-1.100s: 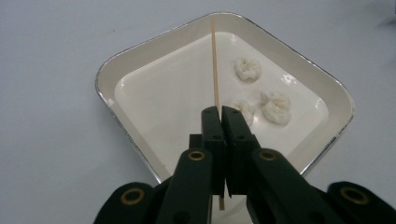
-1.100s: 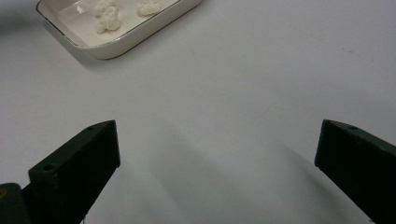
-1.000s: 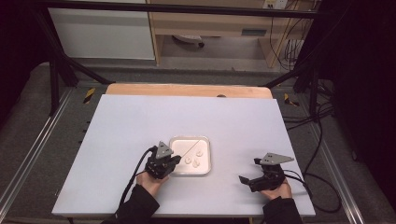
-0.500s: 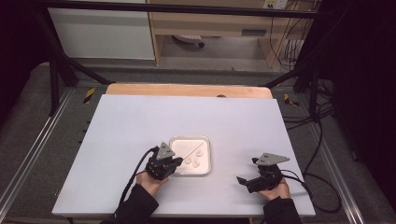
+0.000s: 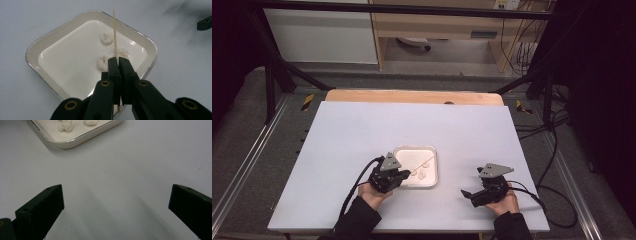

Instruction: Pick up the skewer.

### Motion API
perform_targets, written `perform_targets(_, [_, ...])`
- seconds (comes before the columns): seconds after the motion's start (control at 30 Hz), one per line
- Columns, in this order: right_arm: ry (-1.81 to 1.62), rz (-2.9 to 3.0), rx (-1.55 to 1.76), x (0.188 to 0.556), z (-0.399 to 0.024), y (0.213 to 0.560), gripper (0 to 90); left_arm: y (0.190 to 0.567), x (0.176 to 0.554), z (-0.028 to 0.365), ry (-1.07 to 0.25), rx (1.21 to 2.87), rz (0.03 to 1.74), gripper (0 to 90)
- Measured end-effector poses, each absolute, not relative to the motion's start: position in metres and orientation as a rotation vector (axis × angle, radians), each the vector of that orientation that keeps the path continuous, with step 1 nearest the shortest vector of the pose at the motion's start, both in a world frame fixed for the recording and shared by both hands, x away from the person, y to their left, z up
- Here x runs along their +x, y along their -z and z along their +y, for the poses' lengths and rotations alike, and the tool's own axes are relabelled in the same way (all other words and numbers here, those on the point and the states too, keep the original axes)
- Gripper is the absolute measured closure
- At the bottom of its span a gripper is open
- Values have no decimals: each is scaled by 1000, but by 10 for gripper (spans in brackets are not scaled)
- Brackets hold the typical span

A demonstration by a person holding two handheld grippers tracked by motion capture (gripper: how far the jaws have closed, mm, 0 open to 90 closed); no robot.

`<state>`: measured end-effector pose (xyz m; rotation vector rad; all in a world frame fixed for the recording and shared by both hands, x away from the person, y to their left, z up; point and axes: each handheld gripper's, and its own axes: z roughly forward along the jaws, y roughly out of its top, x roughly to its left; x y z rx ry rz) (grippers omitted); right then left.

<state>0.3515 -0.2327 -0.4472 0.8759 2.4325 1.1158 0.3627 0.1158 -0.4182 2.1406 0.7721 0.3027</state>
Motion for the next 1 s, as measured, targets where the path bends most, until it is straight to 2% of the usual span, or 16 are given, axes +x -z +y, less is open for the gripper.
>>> perform_targets(1.0, [-827, 2478, 487, 345, -178, 422, 47, 395, 363, 99, -276, 2281, 583, 888])
